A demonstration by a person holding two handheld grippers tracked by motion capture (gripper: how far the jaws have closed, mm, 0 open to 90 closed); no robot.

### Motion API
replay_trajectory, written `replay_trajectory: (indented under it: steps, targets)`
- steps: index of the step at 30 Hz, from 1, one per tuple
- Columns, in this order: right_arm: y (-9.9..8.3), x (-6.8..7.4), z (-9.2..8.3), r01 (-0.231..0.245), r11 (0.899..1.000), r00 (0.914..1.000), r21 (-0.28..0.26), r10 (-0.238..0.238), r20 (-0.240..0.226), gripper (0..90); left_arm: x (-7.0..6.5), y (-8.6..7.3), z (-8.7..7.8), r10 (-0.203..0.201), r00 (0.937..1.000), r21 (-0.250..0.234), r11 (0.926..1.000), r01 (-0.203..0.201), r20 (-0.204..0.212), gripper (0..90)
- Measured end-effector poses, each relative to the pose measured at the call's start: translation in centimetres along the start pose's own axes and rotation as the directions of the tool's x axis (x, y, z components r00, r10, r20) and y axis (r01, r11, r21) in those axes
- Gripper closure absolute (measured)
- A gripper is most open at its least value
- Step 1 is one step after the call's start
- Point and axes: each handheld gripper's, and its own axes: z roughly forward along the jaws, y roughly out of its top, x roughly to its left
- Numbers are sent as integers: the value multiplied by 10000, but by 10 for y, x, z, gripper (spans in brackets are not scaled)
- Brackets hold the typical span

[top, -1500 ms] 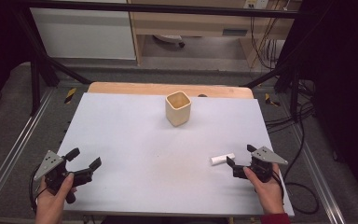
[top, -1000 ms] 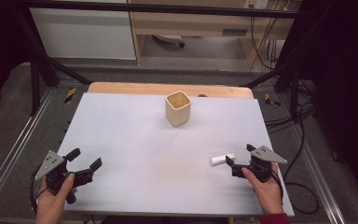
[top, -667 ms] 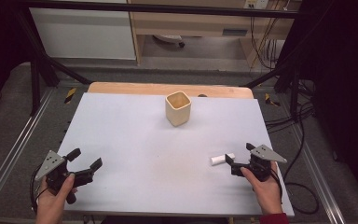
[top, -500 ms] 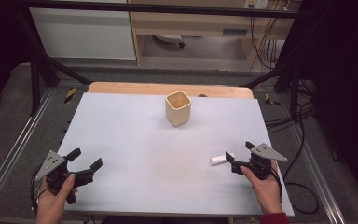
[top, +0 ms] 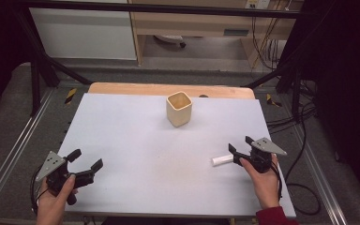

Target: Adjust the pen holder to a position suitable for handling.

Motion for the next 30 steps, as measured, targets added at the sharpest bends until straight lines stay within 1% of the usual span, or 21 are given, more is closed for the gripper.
replay_trajectory:
  steps: [2,5,8,9,10,12,13,14,15,16,17,18,21,25,26,27,28,30]
  targets:
    - [0,2,4,83,9999,10000,127,-82,-38,245,0,0,0,0,10000,10,10000,0,0,35]
    - [1,3,5,152,9998,9999,135,-152,-10,259,0,0,0,19,10000,5,10000,-19,1,35]
    - [1,1,6,160,9997,9999,199,-161,18,333,0,0,0,-4,10000,14,10000,4,4,34]
    - [1,1,6,160,9997,9999,199,-161,18,333,0,0,0,3,10000,16,10000,-3,5,34]
    - [1,0,5,176,9995,9998,259,-177,47,390,0,0,0,7,10000,18,10000,-7,3,35]
    - [0,-1,5,182,9993,9998,324,-184,58,456,0,0,0,24,10000,20,10000,-24,-3,34]
    - [0,-1,5,182,9993,9998,324,-184,58,456,0,0,0,25,10000,18,10000,-25,-3,34]
    - [0,-2,5,238,9990,9997,369,-241,78,493,0,0,0,24,10000,21,10000,-24,-3,34]
    - [-2,-3,5,242,9985,9996,494,-249,121,559,0,0,0,24,10000,22,10000,-24,-3,35]
    - [-3,-4,5,259,9982,9996,536,-265,94,589,0,0,0,24,10000,24,10000,-24,0,35]
    - [-3,-4,5,259,9982,9996,536,-265,94,589,0,0,0,25,10000,24,10000,-25,2,35]
    - [-5,-5,5,278,9976,9995,633,-286,122,655,0,0,0,15,10000,28,10000,-15,10,35]
    - [-8,-8,6,362,9959,9992,824,-375,145,743,0,0,0,18,10000,28,10000,-18,13,35]
    - [-12,-11,7,375,9930,9991,1120,-397,173,829,-1,0,0,28,10000,25,10000,-28,30,35]
    - [-12,-11,7,375,9930,9991,1120,-397,173,829,-1,0,0,29,10000,24,10000,-30,35,35]
    - [-13,-13,6,214,9923,9995,1217,-240,202,867,-1,0,0,21,10000,18,10000,-22,36,35]
    - [-14,-14,6,113,9917,9997,1279,-142,215,880,-1,0,0,27,10000,20,10000,-27,34,35]
    - [-16,-16,6,63,9897,9996,1430,-100,249,899,-1,0,0,33,10000,23,10000,-33,44,35]
